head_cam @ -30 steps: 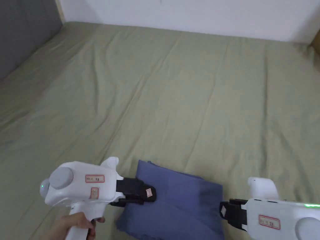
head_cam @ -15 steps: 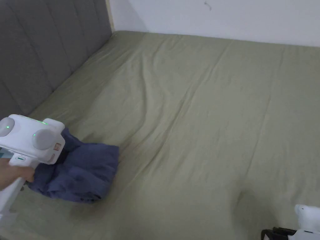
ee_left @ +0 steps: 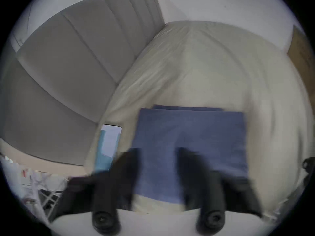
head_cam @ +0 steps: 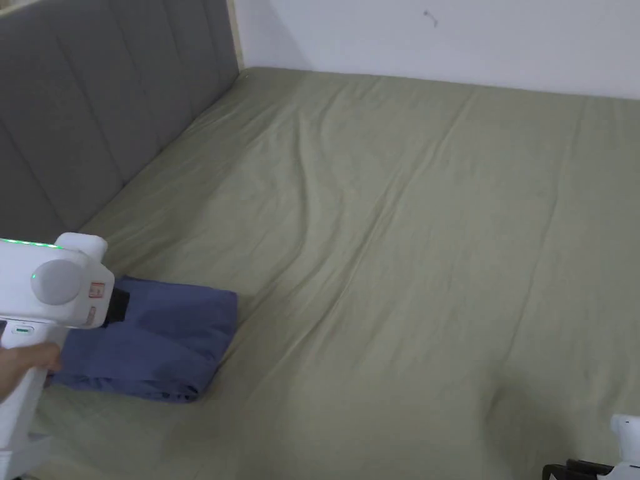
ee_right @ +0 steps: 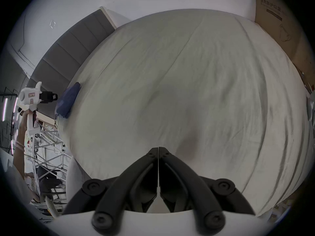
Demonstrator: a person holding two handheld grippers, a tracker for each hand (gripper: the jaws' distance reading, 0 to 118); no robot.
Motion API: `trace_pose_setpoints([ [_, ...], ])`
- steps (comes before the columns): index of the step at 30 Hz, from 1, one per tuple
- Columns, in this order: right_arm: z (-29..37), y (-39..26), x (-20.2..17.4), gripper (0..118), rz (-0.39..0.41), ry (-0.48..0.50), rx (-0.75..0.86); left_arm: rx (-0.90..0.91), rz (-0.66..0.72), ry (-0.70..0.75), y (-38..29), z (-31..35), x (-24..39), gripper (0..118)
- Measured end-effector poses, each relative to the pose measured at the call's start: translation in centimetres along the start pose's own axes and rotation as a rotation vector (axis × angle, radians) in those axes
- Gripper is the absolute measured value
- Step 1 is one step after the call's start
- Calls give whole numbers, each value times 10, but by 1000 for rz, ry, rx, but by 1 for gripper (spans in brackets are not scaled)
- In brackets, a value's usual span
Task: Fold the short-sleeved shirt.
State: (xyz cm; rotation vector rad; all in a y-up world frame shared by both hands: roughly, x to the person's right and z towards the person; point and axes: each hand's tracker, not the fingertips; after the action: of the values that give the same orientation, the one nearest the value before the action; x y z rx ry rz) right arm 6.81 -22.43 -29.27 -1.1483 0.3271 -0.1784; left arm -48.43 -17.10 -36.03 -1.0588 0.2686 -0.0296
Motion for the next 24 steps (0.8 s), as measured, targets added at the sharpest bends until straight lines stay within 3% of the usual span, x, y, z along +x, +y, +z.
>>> trace_pose_setpoints([
  [1, 0, -3, 13, 0, -5, 5, 6, 7, 3, -29, -5, 7, 10, 0],
  [6, 17, -19, 24, 0, -21, 15, 24, 70, -61, -192, -26, 41, 74, 0],
  [11, 31, -33, 39, 0, -54, 25, 66, 113, -36, -280, -40, 77, 128, 0],
  [17, 71, -32, 39, 0, -18, -40, 195, 330, -101, -232, -46, 142, 179, 0],
  [24, 158, 8, 8, 0, 90, -177, 570, 663, -83, -146, -55, 233, 232, 0],
])
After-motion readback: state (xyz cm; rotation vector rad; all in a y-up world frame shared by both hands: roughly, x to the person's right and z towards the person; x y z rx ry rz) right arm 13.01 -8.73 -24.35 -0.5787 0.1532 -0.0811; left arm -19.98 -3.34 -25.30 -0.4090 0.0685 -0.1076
